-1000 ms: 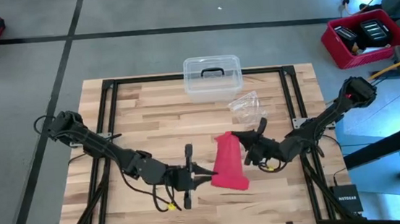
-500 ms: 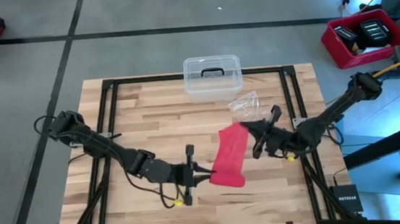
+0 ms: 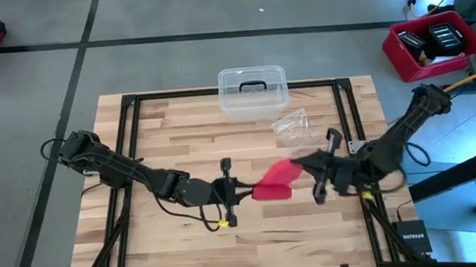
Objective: Roll bandage
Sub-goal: Roll the red bandage
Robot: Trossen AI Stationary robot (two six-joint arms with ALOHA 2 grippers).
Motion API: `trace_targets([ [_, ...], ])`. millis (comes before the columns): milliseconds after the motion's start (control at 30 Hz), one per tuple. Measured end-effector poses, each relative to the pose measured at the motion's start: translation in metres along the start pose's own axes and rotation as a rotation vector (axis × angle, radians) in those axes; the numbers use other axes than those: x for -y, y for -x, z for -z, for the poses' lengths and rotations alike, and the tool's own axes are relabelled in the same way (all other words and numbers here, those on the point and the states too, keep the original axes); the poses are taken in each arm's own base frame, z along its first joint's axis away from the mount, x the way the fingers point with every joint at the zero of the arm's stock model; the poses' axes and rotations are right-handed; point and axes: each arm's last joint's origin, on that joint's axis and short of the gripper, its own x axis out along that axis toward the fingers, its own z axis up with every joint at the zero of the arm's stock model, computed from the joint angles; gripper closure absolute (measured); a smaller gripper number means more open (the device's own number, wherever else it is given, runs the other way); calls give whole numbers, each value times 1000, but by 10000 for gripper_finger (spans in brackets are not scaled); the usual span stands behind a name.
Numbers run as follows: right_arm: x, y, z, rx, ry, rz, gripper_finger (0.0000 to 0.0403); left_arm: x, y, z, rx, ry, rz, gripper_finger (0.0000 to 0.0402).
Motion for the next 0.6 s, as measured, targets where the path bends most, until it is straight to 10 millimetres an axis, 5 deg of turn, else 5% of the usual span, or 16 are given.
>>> trace_targets([
  [200,-10,13,-16,62,-51,-73,398,-10,-5,0,1,31,-56,389],
  [600,-73,2,-12,22,-38,-217,398,-28,-12,-1,24,69,-140,389],
])
